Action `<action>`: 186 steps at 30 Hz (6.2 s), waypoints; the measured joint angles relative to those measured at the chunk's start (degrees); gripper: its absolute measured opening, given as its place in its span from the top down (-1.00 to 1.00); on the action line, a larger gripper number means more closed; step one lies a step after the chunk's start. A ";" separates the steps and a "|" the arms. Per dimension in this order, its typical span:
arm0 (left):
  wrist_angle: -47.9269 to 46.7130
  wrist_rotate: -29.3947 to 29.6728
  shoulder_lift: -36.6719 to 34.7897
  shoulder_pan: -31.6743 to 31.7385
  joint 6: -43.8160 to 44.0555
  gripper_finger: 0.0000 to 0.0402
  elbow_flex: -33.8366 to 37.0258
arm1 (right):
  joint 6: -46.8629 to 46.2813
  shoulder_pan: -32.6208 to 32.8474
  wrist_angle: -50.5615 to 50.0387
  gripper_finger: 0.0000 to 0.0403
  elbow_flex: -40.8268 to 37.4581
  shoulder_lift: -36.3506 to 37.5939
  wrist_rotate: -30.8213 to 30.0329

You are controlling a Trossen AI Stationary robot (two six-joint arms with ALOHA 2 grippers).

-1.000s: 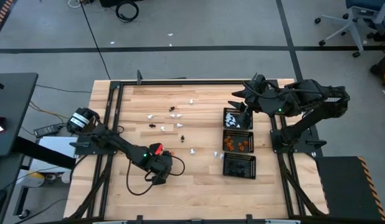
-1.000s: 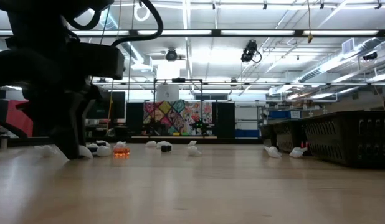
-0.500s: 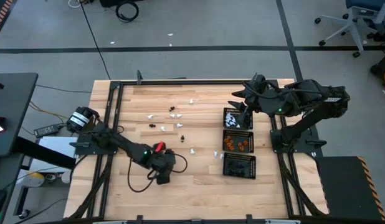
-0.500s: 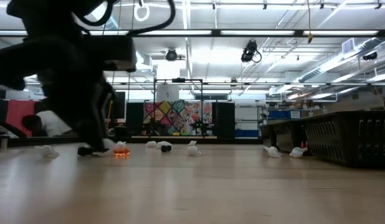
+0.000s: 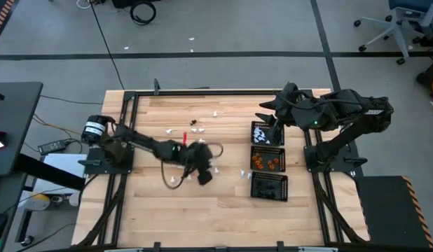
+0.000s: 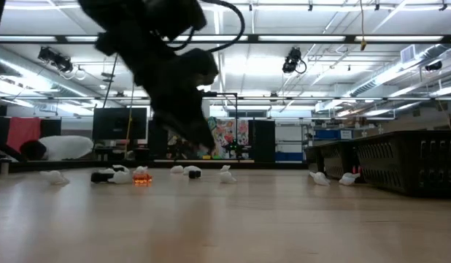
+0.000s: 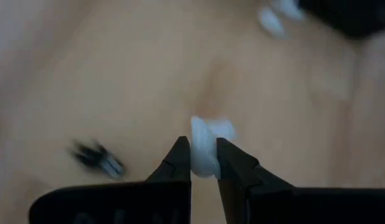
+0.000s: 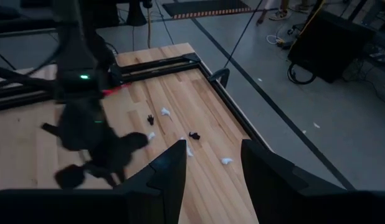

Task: Sort Halloween decoration
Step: Put the white ghost toy into the top black bin, then put the black ghost toy into the bottom black bin

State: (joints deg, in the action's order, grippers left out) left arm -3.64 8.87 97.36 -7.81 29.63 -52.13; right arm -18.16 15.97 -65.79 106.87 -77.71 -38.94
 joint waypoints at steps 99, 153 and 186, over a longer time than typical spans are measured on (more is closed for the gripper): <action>-19.84 -9.89 -1.52 8.11 -19.57 0.80 -7.15 | -1.63 -3.61 -4.28 0.22 0.00 2.34 -4.94; -14.00 1.96 10.10 6.46 -8.81 0.84 -6.62 | -3.78 -1.03 -1.57 0.22 -0.02 -1.79 -1.54; -15.21 -22.30 9.99 15.62 -7.84 0.98 -16.86 | -1.33 -1.03 -2.21 0.22 -0.02 -1.62 -1.47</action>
State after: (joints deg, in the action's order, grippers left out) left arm -18.85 -13.43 107.35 7.81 21.79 -68.99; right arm -19.49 14.94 -68.00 106.85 -79.33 -40.41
